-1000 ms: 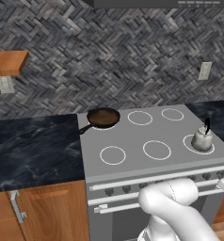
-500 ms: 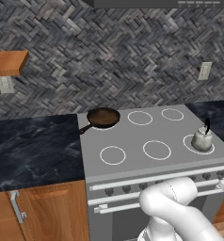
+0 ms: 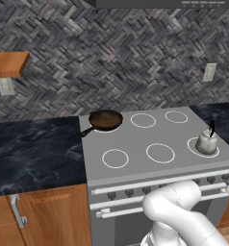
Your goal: Pick the kettle from the counter and place it on a stove burner. Then turn the burner on.
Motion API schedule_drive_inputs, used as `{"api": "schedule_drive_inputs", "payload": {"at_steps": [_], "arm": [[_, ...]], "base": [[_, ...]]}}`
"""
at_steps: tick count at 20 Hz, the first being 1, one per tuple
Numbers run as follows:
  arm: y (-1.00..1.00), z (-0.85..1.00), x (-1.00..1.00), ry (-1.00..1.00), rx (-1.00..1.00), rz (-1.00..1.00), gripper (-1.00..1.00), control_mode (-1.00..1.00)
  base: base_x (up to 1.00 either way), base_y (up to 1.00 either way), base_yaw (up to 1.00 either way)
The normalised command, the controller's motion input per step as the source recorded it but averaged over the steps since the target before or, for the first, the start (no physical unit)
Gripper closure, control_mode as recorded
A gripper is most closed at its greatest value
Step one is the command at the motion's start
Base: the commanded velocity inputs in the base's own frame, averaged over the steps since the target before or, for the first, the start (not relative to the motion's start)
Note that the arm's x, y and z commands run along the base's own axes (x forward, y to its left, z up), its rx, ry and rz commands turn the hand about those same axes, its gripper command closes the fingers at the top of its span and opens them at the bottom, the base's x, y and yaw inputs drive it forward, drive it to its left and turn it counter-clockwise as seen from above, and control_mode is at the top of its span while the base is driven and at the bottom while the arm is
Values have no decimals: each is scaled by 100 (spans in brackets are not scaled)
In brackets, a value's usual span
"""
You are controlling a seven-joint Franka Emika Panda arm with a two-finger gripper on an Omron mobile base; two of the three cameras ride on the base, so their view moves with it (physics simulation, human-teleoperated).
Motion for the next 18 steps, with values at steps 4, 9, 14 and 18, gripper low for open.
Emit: {"api": "schedule_drive_inputs", "payload": {"at_steps": [4, 9, 14, 18], "arm": [[0, -9, 19, 0, 0, 0, -100, -100], [0, -5, 24, 0, 0, -5, -100, -100], [0, -12, 6, 0, 0, -7, -100, -100], [0, -14, 8, 0, -1, -3, -100, -100]], "base": [[0, 0, 0], [0, 0, 0], [0, 0, 0], [0, 0, 0]]}}
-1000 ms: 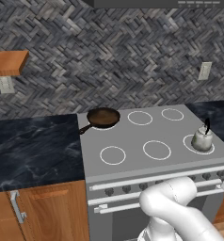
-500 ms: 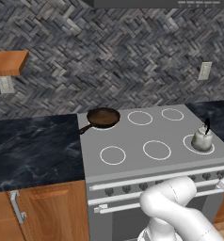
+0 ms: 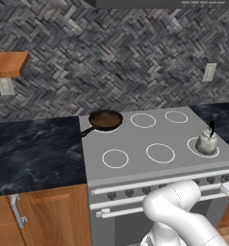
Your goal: Pick the kettle from the counter and place it on a stove burner. Then turn the burner on.
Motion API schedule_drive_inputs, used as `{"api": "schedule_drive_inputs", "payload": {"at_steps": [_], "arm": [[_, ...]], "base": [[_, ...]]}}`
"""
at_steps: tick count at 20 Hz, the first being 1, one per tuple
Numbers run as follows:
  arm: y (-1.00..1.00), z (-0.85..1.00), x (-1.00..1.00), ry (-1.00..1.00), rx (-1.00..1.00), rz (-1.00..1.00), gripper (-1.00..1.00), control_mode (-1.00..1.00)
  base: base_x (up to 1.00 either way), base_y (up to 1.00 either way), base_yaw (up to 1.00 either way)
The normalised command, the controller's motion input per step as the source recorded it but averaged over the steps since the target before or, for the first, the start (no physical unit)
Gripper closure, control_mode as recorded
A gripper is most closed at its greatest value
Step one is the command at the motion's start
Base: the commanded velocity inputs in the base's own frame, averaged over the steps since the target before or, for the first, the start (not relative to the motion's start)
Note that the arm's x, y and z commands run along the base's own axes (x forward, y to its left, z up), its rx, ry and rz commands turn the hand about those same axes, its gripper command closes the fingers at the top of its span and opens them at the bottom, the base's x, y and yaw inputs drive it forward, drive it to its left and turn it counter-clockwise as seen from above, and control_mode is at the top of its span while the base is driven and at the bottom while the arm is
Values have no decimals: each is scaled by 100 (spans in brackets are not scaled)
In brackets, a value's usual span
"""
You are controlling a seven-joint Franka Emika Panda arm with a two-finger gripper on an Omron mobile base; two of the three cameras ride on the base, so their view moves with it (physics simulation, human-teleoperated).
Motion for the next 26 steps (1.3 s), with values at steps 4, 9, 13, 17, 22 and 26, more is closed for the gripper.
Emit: {"api": "schedule_drive_inputs", "payload": {"at_steps": [4, 9, 13, 17, 22, 26], "arm": [[0, -1, 6, 0, 0, 0, -100, -100], [-4, 0, 1, 0, 0, 0, -100, -100], [-19, 0, 0, -3, 0, 0, -100, -100], [-10, 0, 0, -3, 0, 0, -100, -100], [0, 0, 0, 0, 0, 0, -100, -100], [0, 0, 0, 0, 0, 0, -100, -100]], "base": [[0, 0, 0], [0, 0, 0], [0, 0, 0], [0, 0, 0], [0, 0, 0], [0, 0, 0]]}}
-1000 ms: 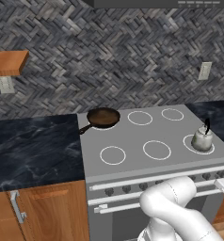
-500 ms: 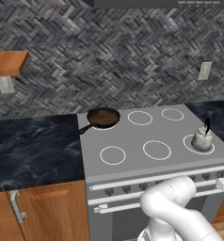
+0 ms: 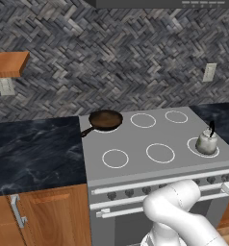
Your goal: Pick the kettle from the counter and place it on a stove burner. Then turn the burner on.
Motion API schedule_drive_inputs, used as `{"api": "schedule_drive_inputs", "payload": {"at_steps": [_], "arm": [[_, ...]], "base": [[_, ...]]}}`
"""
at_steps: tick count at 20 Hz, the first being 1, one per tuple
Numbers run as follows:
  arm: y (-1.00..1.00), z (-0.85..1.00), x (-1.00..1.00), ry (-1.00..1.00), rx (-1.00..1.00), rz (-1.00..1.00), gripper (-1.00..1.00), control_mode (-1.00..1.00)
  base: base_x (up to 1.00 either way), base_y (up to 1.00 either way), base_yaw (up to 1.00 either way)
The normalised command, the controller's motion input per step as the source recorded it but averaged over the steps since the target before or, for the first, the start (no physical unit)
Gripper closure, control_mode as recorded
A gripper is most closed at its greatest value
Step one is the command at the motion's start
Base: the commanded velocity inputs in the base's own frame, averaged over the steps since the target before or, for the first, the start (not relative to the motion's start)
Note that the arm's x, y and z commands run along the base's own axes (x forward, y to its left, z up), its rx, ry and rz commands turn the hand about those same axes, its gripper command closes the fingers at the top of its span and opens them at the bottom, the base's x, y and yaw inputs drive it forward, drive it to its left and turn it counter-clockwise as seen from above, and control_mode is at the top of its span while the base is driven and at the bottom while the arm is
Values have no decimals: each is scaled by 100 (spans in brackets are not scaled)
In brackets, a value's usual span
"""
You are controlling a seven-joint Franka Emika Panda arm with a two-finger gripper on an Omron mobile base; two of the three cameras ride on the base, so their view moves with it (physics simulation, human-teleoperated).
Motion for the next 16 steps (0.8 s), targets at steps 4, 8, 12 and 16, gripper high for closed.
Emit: {"api": "schedule_drive_inputs", "payload": {"at_steps": [4, 8, 12, 16], "arm": [[0, 0, 0, 0, 0, 0, 100, -100], [0, 0, 0, 0, 0, 0, 100, -100], [0, 0, 0, 0, 0, 0, 100, -100], [0, 0, 0, 0, 0, 0, 100, -100]], "base": [[0, 0, 0], [0, 0, 0], [0, 0, 0], [0, 0, 0]]}}
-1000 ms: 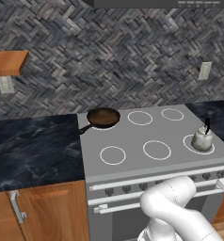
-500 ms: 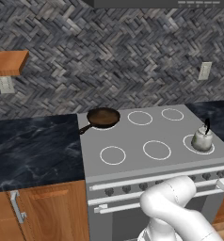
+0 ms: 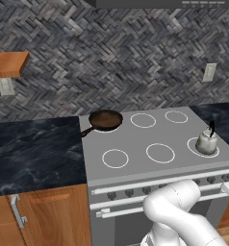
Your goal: Pick the kettle from the counter and place it on a stove burner. Then turn the burner on.
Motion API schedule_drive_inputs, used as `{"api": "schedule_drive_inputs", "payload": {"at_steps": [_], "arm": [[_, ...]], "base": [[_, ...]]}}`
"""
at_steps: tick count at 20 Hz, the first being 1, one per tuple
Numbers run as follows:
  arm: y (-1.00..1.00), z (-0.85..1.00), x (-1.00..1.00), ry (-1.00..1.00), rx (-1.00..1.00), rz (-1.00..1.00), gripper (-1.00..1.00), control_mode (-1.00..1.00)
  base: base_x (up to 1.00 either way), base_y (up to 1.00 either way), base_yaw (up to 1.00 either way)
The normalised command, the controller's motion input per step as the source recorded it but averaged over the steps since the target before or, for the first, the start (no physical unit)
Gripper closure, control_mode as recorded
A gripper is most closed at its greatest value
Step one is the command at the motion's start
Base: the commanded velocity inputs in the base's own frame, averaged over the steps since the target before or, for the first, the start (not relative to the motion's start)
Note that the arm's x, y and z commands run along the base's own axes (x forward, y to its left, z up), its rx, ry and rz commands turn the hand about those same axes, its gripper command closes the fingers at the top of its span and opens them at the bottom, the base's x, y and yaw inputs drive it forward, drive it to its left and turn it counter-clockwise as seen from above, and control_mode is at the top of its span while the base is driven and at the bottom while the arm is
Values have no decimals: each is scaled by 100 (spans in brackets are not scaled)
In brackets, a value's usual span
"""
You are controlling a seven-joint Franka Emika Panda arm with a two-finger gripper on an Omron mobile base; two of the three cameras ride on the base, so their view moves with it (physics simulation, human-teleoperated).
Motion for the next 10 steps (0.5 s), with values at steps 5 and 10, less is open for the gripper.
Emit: {"api": "schedule_drive_inputs", "payload": {"at_steps": [5, 10], "arm": [[0, 0, 0, 0, 0, 0, 100, -100], [1, -2, -16, -4, -5, 12, 100, -100]], "base": [[0, 0, 0], [0, 0, 0]]}}
